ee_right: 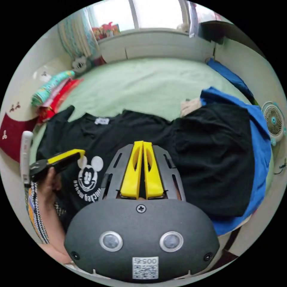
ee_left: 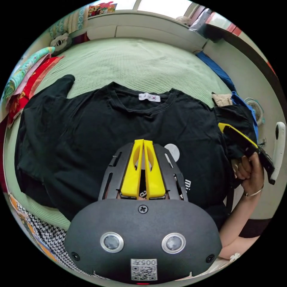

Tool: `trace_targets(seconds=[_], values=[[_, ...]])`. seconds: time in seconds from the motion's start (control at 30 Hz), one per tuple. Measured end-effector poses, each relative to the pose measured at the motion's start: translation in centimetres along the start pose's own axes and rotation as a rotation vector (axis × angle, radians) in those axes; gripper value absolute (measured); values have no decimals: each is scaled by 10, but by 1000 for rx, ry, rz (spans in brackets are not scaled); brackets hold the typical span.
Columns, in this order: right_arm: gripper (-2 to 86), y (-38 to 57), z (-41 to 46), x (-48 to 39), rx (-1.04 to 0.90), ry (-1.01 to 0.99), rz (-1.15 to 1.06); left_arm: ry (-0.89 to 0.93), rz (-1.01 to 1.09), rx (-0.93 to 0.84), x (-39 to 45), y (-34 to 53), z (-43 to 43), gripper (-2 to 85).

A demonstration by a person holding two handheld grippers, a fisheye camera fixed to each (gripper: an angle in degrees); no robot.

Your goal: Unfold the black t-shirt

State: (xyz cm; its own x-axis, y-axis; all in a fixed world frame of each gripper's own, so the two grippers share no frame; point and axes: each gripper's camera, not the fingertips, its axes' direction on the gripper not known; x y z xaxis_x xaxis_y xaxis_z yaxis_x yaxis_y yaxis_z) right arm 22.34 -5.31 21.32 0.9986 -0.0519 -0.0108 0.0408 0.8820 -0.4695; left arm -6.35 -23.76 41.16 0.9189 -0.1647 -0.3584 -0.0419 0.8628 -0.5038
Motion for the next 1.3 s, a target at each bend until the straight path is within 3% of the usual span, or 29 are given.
trace_targets(seconds=[0.07, 0.2, 0.4, 0.53, 0.7, 0.8, 1.03, 1.13, 1.3], values=[[-10, -4, 28, -6, -105, 11, 1, 17, -17, 5, 0, 10, 0, -6], [-12, -3, 46, -14, -108, 56, 18, -15, 10, 54, 10, 40, -1, -5], [-12, 32, 51, -31, 63, 102, 36, -136, 111, 237, 34, 104, -8, -5], [-11, 36, 41, -50, -65, 140, -61, -131, 175, 62, 38, 120, -33, -5], [-10, 98, -62, -69, 122, -170, -24, 32, 59, 172, 34, 208, -117, -6], [-9, 160, -84, -99, 98, -123, -24, 53, -4, 212, 35, 276, -142, -7], [-10, 278, -74, -162, 225, 152, -152, -94, 13, 197, 57, 381, -140, -7], [-10, 304, -76, -168, 313, 159, -121, -158, 21, 272, 65, 407, -150, -6], [-10, 328, -72, -172, 364, 136, -71, -209, 27, 241, 72, 434, -150, -7]])
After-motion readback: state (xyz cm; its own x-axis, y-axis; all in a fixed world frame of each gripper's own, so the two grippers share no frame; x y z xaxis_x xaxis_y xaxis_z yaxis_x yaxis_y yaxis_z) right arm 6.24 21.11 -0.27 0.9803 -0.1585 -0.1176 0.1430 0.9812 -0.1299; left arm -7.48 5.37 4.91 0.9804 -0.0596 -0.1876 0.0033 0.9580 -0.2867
